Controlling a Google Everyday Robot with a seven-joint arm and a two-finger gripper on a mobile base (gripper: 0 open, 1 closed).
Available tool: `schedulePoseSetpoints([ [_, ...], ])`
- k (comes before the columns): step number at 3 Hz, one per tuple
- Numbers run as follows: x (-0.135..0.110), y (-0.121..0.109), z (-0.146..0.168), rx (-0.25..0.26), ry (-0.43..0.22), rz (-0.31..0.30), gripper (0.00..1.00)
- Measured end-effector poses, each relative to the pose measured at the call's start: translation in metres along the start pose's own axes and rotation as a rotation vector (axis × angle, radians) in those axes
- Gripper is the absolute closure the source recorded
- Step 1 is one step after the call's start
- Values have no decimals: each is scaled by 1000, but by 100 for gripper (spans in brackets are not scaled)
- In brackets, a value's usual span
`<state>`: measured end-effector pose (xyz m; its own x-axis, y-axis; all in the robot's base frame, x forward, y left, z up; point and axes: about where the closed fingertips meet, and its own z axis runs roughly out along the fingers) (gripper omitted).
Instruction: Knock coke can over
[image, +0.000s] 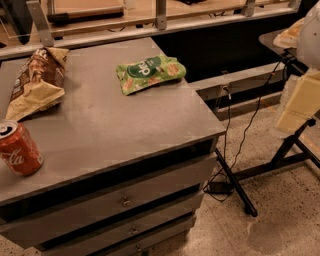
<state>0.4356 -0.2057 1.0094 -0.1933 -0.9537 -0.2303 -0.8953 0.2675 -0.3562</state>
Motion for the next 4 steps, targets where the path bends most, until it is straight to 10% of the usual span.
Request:
schedulePoseSetpoints([
  [2,-4,-1,-1,-19,-87,54,0],
  [4,-2,-26,22,-30,-458,278,0],
])
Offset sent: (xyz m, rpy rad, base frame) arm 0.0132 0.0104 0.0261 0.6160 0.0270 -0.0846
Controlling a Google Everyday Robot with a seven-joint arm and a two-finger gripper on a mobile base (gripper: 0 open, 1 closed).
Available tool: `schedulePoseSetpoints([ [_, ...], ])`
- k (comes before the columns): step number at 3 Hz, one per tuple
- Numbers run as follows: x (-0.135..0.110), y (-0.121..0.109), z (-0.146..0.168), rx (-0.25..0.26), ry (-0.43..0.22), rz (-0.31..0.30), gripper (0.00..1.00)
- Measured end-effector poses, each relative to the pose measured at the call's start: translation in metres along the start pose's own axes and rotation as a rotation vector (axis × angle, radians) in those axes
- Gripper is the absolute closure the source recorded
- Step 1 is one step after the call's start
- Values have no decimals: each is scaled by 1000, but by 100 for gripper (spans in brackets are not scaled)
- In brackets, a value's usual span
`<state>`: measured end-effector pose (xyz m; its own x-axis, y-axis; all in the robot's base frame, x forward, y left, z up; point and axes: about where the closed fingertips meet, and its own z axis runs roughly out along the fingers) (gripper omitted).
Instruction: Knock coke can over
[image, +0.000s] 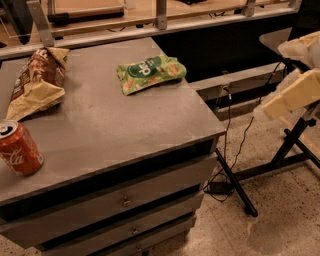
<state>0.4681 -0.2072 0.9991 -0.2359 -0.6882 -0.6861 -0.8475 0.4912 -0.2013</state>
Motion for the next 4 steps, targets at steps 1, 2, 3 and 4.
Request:
schedulePoseSetpoints([
  [1,-34,5,15,-51,-235,74,0],
  [2,-104,25,8,-159,-479,64,0],
  [3,-129,36,1,-204,-552,71,0],
  [4,-129,36,1,-204,-552,71,0],
])
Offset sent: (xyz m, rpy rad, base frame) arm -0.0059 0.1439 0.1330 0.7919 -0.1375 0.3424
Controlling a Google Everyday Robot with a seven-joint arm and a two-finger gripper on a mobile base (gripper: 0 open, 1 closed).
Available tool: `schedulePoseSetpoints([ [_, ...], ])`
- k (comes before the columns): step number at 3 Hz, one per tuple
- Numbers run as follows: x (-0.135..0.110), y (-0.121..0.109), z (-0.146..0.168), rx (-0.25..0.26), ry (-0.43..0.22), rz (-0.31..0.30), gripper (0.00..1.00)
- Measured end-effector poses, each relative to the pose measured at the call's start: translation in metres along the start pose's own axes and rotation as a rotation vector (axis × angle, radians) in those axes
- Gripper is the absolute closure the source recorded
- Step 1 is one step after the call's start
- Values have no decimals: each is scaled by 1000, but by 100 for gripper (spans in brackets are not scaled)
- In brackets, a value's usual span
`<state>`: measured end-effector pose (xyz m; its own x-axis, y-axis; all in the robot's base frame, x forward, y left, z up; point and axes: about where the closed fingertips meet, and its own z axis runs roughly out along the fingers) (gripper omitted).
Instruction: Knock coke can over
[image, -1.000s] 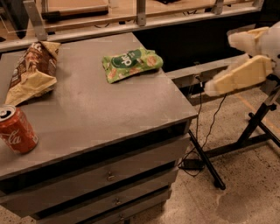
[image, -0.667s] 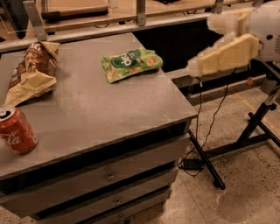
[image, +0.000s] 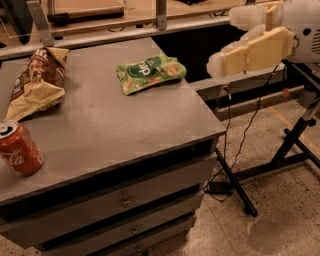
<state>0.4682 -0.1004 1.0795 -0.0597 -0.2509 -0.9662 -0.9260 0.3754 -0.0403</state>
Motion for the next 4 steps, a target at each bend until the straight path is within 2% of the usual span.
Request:
schedulePoseSetpoints([
  [1,8,12,24,-85,43,-28,0],
  [3,46,43,109,-262,87,-78,0],
  [4,64,74,159,-295,72,-99,0],
])
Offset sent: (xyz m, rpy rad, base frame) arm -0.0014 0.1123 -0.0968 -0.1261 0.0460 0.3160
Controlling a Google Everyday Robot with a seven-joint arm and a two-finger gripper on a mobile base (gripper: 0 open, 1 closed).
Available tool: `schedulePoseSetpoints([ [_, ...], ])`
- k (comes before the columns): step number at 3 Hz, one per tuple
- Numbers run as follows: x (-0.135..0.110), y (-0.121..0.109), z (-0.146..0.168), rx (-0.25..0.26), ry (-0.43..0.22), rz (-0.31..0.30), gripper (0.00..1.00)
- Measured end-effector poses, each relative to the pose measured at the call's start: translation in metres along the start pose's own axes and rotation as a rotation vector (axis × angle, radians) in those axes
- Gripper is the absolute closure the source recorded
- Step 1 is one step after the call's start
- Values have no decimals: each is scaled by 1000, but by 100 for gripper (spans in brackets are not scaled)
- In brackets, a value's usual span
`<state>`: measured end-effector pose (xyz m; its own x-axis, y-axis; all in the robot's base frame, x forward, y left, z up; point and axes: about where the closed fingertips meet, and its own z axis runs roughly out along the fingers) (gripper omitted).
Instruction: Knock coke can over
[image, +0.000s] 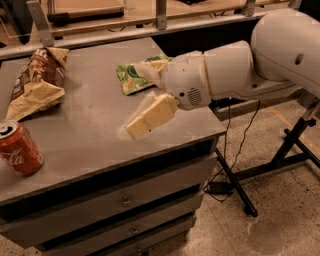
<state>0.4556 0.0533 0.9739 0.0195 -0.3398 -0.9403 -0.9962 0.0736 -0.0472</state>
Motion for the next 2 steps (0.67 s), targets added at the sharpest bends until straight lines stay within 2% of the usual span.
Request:
schedulePoseSetpoints([
  [1,-1,0,0,-1,0,-1,0],
  [2,-4,1,14,-22,-25,-9,0],
])
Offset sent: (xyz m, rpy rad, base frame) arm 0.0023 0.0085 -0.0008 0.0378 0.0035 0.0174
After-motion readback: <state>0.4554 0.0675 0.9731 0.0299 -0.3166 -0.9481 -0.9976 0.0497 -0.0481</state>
